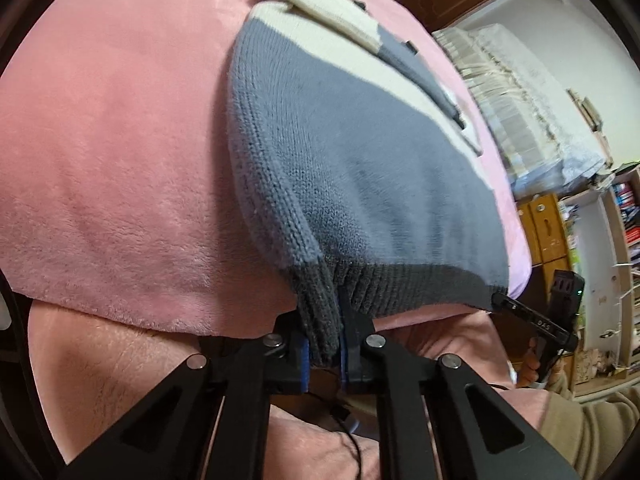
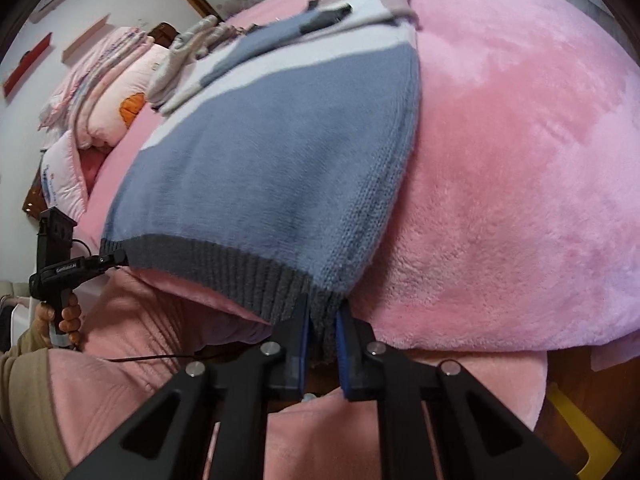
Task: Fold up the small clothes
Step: 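Lift the hem with both grippers and fold it up toward the collar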
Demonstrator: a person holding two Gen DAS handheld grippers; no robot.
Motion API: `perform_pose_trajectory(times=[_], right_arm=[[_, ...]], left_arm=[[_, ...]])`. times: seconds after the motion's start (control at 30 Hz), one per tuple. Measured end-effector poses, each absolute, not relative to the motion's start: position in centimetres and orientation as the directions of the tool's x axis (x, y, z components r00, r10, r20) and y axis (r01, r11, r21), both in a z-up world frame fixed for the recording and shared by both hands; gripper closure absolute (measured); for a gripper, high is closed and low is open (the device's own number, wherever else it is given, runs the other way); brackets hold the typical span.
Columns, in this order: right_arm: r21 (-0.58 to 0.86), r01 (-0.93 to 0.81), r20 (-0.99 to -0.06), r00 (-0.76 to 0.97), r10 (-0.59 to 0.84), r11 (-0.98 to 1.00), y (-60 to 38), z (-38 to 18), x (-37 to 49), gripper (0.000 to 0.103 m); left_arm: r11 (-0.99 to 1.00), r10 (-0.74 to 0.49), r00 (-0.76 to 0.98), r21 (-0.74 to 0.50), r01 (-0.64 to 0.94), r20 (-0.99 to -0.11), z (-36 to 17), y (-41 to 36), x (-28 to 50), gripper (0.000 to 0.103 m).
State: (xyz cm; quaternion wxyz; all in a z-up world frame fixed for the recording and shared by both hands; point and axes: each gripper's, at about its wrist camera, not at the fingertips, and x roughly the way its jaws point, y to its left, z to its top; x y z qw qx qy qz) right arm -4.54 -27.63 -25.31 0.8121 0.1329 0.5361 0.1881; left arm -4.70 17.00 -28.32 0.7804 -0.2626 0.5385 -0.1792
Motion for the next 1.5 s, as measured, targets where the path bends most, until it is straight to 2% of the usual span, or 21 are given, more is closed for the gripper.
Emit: perform_pose_trajectory(times=[0.13,0.33,0.5,0.63,0.8,0.93,1.23,1.5], right_arm=[[0.466,-0.19,-0.766,0.402,0.502,0.864,-28.1,-23.2,-4.6,0.093],[0.557,-0.22,-0.631,0.515,0.58,0.801,-28.6,-18.5,-3.7,0.093],[0.604,-0.222,-0.539,0.593,0.598,0.765,-28.6,-14.7,-1.5,0.093],[0.635,-0.189,-0.492,0.649,0.58,0.749,-29.4,-12.5,1.0,0.093],[0.663,-0.111,-0.473,0.705,0.529,0.74,-31.2,-11.1,6.1,0.093],[0.682,-0.038,-0.496,0.709,0.501,0.73,-31.8,-11.9,11.5,0.093],[0.687,0.082,-0.56,0.693,0.454,0.722,-32.6,-14.8,22.5,0.093],[0.641,0.161,-0.64,0.651,0.407,0.751,-32.2,-17.9,29.4,0.093]], left_arm=[[0.726,-0.631,0.404,-0.688,0.005,-0.663,-26.5,17.7,-5.1,0.096],[0.596,-0.699,0.507,-0.803,0.023,-0.504,-23.4,18.3,-4.2,0.096],[0.546,-0.679,0.589,-0.838,0.004,-0.439,-20.5,18.5,-1.6,0.096],[0.53,-0.619,0.659,-0.847,-0.053,-0.428,-18.3,19.3,1.7,0.096],[0.543,-0.533,0.716,-0.831,-0.12,-0.451,-16.4,21.3,6.8,0.096],[0.59,-0.467,0.711,-0.784,-0.194,-0.527,-16.4,21.0,13.3,0.096],[0.608,-0.415,0.684,-0.743,-0.282,-0.599,-19.0,20.1,25.2,0.096],[0.622,-0.368,0.637,-0.689,-0.372,-0.677,-23.1,19.9,31.2,0.096]])
